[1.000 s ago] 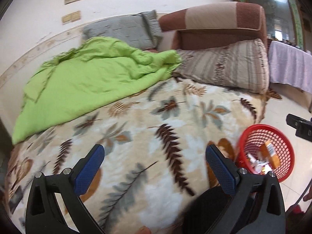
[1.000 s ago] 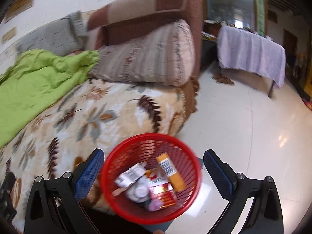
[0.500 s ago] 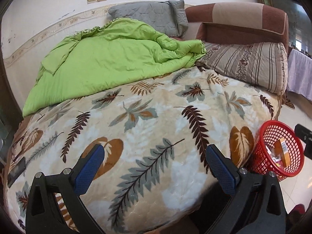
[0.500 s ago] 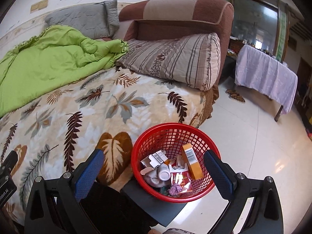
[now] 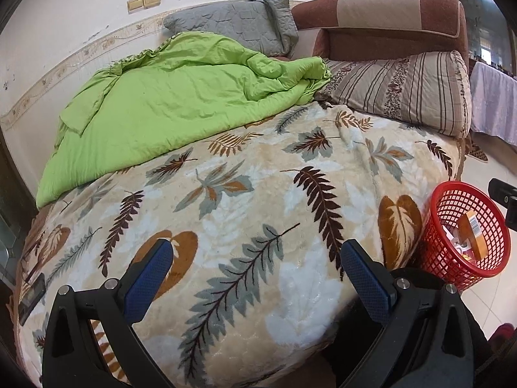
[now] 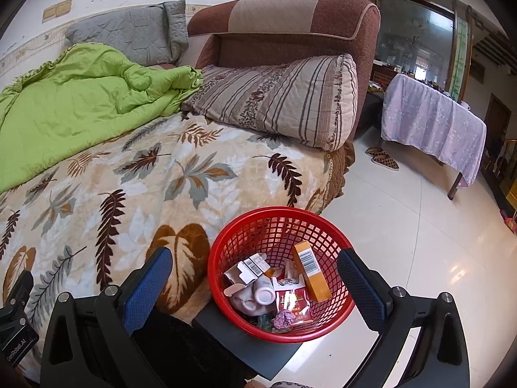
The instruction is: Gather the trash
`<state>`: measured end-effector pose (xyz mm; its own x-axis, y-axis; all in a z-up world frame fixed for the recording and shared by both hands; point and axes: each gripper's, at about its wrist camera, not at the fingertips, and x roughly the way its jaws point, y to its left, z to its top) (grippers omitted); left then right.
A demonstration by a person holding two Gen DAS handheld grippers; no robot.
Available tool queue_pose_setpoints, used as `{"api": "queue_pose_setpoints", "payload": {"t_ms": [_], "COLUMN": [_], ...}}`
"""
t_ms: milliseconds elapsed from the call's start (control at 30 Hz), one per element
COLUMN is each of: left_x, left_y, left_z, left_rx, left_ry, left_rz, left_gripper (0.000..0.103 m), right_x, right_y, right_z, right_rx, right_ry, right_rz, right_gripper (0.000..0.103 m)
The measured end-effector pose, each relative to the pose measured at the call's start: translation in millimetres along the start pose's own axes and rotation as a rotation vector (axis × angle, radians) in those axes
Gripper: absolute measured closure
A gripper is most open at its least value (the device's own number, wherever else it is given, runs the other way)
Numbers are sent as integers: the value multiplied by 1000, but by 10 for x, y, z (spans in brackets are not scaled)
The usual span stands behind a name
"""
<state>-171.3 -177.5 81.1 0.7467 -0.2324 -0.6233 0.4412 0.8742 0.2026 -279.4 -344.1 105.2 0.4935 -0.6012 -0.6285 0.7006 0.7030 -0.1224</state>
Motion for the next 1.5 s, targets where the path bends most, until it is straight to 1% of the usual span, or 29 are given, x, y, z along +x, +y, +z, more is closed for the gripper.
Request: {"api": "queue_pose_setpoints", "payload": {"t_ms": [400, 667, 1500], "left_x": [-9, -19, -31], "left_y": [5, 19, 31], "left_z": [0, 13, -2], "left_rx": [4, -7, -10], "left_ry": [0, -1, -5], "left_rz": [0, -1, 0], "left_gripper": [0, 0, 0], "right_x": [37, -8, -18], "right_y": [14, 48, 73], "right_z": [-8, -23, -22], "right_rx": [-9, -20, -24], "right_ry": [19, 6, 4], "right_rz": [-4, -7, -11], "right_gripper": [0, 0, 0]}}
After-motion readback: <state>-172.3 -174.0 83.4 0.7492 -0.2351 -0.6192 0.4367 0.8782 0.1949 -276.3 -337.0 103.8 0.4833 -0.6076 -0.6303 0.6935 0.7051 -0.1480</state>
